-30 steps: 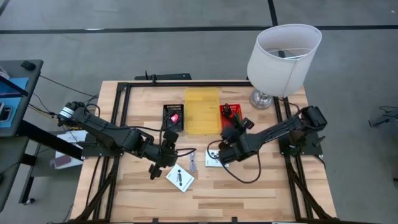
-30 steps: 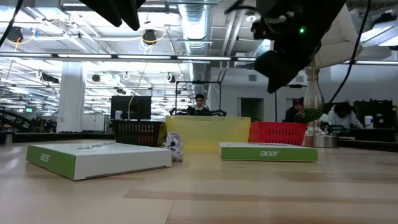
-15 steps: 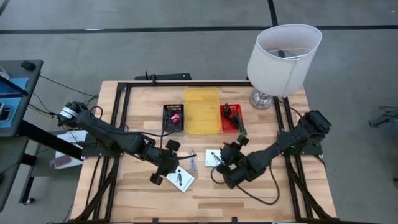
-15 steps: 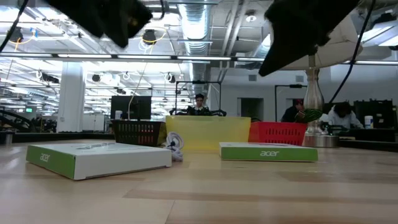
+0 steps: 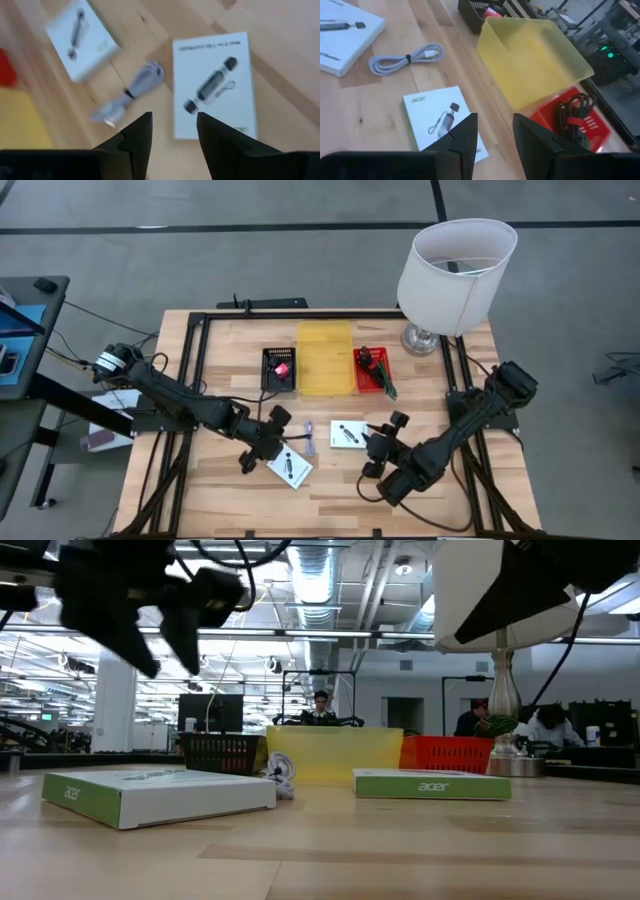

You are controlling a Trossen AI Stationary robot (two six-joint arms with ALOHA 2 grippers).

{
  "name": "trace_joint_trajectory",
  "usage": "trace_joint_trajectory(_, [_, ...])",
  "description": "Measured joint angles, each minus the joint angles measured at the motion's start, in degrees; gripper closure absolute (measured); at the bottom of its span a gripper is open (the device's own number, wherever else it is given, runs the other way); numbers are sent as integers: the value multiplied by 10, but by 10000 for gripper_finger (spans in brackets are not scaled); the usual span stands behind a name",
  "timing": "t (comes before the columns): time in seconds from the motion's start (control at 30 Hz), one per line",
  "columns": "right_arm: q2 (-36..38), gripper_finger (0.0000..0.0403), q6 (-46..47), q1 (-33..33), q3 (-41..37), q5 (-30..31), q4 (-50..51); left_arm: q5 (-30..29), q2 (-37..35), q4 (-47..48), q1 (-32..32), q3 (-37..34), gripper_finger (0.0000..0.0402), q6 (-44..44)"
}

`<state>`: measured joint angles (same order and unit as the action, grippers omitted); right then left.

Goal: Pick and place items into bin
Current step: Put the gray charger cable into the red bin

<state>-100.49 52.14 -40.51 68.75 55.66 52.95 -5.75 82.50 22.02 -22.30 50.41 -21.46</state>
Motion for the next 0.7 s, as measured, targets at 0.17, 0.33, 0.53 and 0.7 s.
trace_joint_trajectory(0.17, [0, 283, 37, -10, 0, -1, 37, -15, 0, -38, 29, 0, 253, -92])
trace_joint_trajectory(0.33, [0, 283, 64, -21, 0, -7, 50, 29, 0, -48, 73, 0, 253, -141])
trace_joint_trajectory(0.53, [0, 283, 79, -26, 0, -18, 49, 56, 1, -49, 103, 0, 253, -171])
trace_joint_trajectory(0.7, [0, 283, 90, -26, 0, -18, 49, 74, 2, -58, 127, 0, 253, -169])
